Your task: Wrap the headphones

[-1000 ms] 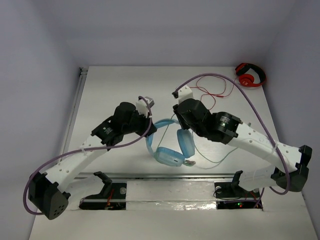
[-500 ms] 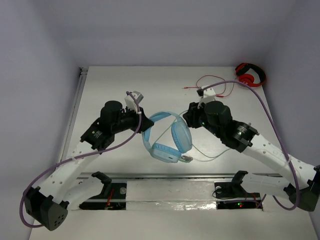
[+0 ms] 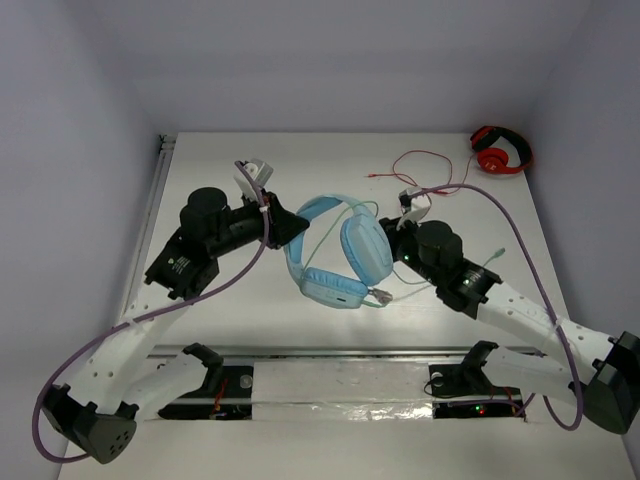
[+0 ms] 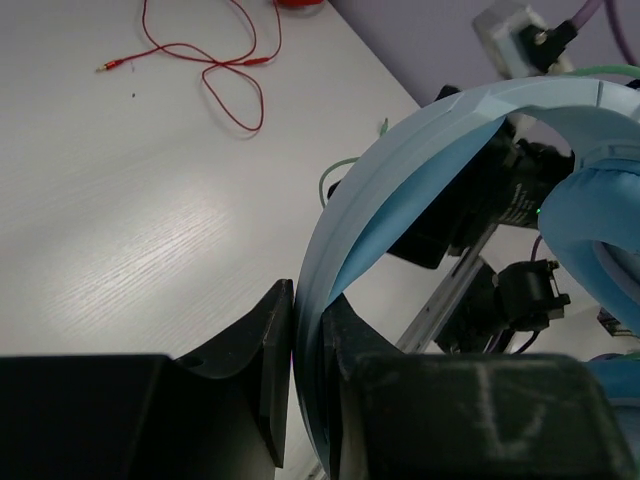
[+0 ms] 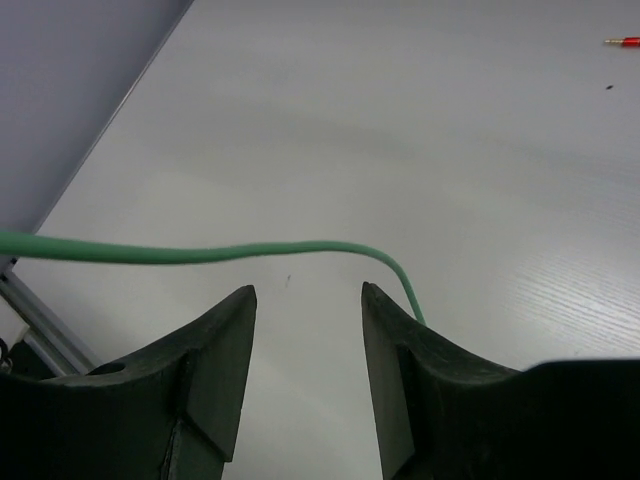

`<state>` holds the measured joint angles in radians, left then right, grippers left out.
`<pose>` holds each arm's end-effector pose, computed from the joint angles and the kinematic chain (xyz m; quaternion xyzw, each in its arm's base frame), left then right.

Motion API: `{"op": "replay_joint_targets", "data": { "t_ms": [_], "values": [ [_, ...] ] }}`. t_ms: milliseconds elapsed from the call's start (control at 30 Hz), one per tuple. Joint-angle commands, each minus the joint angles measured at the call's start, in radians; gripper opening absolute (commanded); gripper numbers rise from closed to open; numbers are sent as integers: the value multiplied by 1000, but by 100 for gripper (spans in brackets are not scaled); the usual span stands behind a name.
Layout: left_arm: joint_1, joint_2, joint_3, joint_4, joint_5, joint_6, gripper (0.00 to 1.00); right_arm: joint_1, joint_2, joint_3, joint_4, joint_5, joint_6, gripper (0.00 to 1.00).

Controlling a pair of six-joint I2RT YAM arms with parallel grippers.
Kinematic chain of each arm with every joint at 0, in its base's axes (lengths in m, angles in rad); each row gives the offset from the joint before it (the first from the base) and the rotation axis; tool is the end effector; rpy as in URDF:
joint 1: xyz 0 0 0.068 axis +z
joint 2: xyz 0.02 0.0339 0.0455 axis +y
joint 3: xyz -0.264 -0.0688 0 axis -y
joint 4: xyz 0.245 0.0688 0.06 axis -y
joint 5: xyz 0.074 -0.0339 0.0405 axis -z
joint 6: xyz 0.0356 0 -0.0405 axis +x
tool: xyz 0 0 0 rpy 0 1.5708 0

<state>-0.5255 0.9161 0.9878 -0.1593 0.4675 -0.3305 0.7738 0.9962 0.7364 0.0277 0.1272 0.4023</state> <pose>0.1690 -0.1166 0.3911 0.2255 0.6987 -0.4281 0.5269 0.1713 0.1611 0.3050 -0.1058 0.7765 0.3020 0.5429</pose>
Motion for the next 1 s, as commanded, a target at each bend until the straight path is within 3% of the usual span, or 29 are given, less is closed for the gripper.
{"op": "replay_joint_targets", "data": {
  "t_ms": [0, 333, 633, 700, 733, 767, 933, 967],
  "values": [
    [5, -33, 86, 96, 33, -71, 0, -2, 12, -35, 211, -69, 6, 53],
    [5, 7, 274, -12, -99, -13, 0, -11, 15, -184, 307, -113, 93, 50],
    [5, 50, 406, -54, -168, 2, 0, -11, -60, -261, 278, -175, 156, 49],
    [5, 64, 419, -60, -182, 5, 0, -11, -109, -249, 227, -227, 150, 34],
    [5, 66, 426, -60, -187, 8, 0, -11, -132, -241, 206, -233, 147, 11],
    [5, 72, 431, -66, -190, 11, 0, -11, -187, -227, 163, -219, 144, 0],
    [5, 93, 466, -78, -207, 33, 0, -11, -284, -183, 41, 20, 116, 1],
    [5, 98, 474, -89, -207, 36, 0, -11, -275, -167, 31, 56, 116, 12]
  ]
}}
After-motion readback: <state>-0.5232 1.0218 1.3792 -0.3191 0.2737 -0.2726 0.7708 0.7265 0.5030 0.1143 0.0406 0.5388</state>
